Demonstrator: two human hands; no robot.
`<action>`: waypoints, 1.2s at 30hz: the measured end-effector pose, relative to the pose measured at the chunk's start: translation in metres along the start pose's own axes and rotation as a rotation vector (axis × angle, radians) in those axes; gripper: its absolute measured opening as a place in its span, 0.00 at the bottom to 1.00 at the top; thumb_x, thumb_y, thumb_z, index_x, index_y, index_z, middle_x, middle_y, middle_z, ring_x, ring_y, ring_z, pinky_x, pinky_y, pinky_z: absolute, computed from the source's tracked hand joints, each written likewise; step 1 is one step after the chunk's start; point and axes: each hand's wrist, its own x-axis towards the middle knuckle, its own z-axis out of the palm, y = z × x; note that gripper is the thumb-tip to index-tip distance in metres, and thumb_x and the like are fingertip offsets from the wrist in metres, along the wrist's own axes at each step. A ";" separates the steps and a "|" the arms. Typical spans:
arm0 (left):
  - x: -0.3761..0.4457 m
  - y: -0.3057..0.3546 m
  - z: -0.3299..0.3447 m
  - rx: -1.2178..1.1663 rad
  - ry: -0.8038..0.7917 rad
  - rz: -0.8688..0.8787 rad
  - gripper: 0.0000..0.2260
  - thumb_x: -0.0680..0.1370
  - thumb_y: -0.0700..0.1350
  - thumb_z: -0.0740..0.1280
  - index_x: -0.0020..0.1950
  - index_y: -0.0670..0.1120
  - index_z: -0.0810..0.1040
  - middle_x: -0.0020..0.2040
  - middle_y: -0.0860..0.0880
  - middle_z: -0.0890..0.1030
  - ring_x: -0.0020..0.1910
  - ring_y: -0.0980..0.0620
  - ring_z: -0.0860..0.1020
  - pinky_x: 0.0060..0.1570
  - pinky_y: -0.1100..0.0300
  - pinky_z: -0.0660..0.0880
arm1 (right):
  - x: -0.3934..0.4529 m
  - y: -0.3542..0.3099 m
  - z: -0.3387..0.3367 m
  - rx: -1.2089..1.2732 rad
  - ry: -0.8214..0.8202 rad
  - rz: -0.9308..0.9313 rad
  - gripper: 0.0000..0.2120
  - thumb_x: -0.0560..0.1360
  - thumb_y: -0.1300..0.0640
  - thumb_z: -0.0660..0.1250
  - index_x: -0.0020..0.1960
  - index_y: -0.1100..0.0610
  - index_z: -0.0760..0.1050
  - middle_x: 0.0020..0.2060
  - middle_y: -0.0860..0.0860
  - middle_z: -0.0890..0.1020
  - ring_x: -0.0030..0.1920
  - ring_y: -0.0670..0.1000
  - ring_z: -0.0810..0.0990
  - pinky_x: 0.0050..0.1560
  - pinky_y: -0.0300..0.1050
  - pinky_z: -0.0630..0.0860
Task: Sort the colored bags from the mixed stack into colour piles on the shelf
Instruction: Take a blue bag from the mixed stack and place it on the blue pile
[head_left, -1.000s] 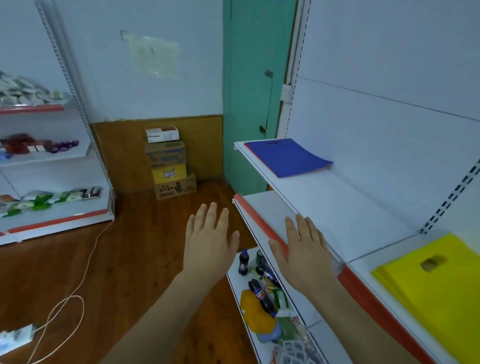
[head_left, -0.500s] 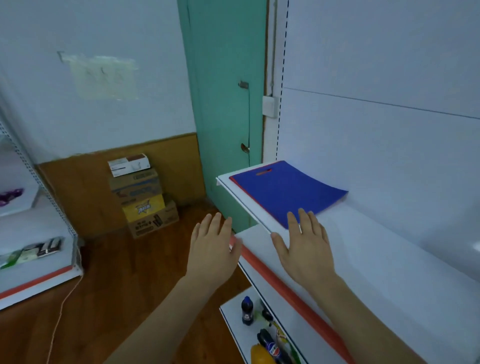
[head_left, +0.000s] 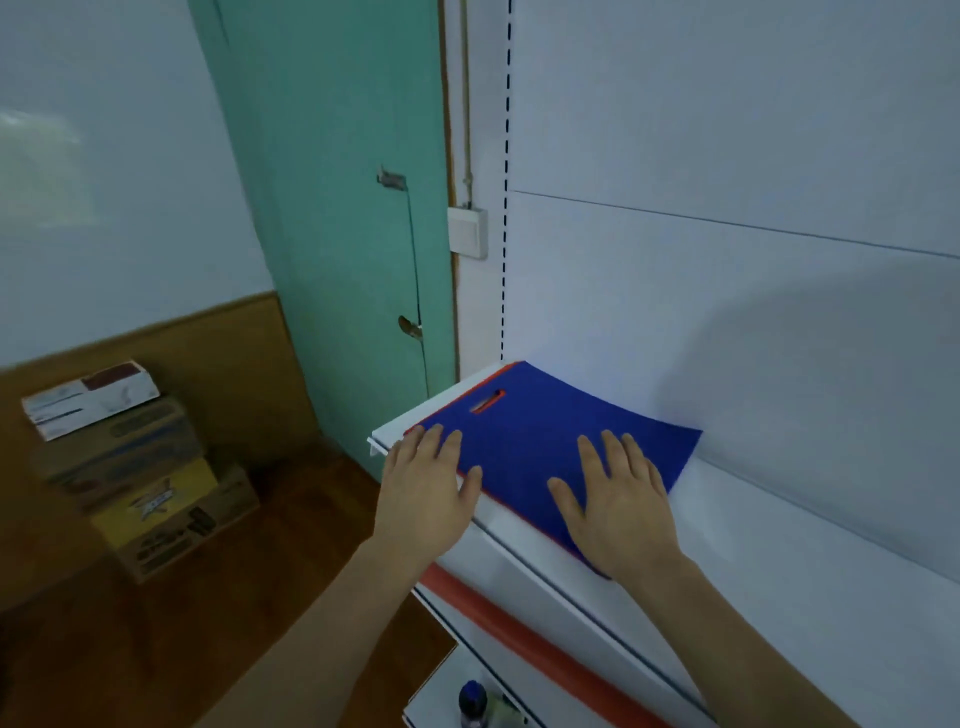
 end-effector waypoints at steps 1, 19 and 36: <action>0.014 -0.006 0.004 0.003 -0.006 0.026 0.30 0.85 0.63 0.51 0.83 0.50 0.62 0.83 0.47 0.64 0.83 0.44 0.58 0.82 0.45 0.55 | 0.005 -0.003 0.001 -0.006 -0.003 0.028 0.40 0.82 0.29 0.41 0.86 0.51 0.50 0.85 0.56 0.53 0.85 0.59 0.47 0.83 0.60 0.53; 0.077 -0.029 0.056 -0.072 -0.073 0.532 0.22 0.87 0.59 0.52 0.75 0.51 0.73 0.76 0.49 0.73 0.78 0.46 0.65 0.79 0.47 0.59 | -0.012 -0.054 0.018 -0.069 -0.093 0.738 0.36 0.78 0.24 0.47 0.79 0.41 0.65 0.79 0.58 0.63 0.74 0.66 0.65 0.74 0.61 0.68; 0.071 -0.017 0.052 -0.174 -0.082 0.603 0.25 0.85 0.48 0.63 0.81 0.52 0.61 0.80 0.48 0.67 0.79 0.44 0.63 0.77 0.44 0.63 | -0.027 -0.016 -0.004 0.405 0.214 0.990 0.26 0.79 0.52 0.71 0.72 0.60 0.67 0.53 0.56 0.80 0.51 0.61 0.79 0.50 0.55 0.78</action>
